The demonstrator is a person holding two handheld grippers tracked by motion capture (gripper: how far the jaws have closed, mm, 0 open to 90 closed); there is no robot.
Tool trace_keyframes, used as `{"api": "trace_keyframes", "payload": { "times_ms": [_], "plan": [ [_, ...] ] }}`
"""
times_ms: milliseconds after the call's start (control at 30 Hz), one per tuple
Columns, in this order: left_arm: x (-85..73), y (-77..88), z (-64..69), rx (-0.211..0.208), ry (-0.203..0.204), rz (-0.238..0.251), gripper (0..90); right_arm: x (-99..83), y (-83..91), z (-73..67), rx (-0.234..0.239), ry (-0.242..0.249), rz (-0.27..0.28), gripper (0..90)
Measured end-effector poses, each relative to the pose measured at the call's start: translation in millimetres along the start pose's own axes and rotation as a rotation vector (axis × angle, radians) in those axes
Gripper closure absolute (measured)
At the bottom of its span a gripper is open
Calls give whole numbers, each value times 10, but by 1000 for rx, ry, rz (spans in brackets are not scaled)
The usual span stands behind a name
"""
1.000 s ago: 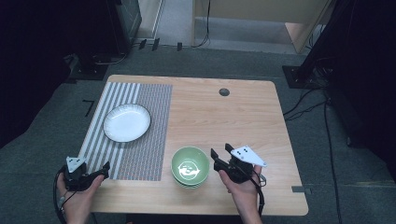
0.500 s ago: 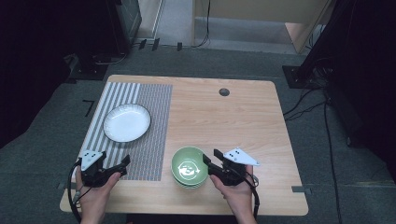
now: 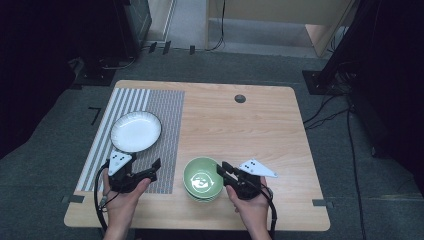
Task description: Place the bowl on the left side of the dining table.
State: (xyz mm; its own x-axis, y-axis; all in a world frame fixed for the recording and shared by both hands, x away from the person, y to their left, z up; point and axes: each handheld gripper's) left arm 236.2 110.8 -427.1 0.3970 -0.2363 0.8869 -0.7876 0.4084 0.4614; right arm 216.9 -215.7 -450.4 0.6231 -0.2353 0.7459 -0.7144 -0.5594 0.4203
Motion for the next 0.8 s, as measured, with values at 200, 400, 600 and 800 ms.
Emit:
{"api": "trace_keyframes", "payload": {
  "times_ms": [200,400,600,800],
  "plan": [
    [16,-32,133,-78,-31,-6,147,-17,-41,64,22,-30,-20,794],
    [-15,-67,196,-84,-63,-12,146,-31,-52,62,14,-12,-14,769],
    [-7,-106,285,-101,-90,-21,146,-54,-82,49,-26,3,-19,809],
    [48,-146,454,-144,-113,-24,147,-63,-65,-26,-53,84,35,891]
  ]
}}
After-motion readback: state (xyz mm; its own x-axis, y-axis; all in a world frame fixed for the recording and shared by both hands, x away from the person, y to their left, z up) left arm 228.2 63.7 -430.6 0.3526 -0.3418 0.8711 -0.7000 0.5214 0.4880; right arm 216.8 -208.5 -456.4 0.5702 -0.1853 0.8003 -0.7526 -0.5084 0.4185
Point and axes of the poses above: each handheld gripper's, and its own axes: y roughly backward along the jaws, x roughly out of its top, z roughly to its right, and after that the axes turned 15 degrees about -y, right-handed
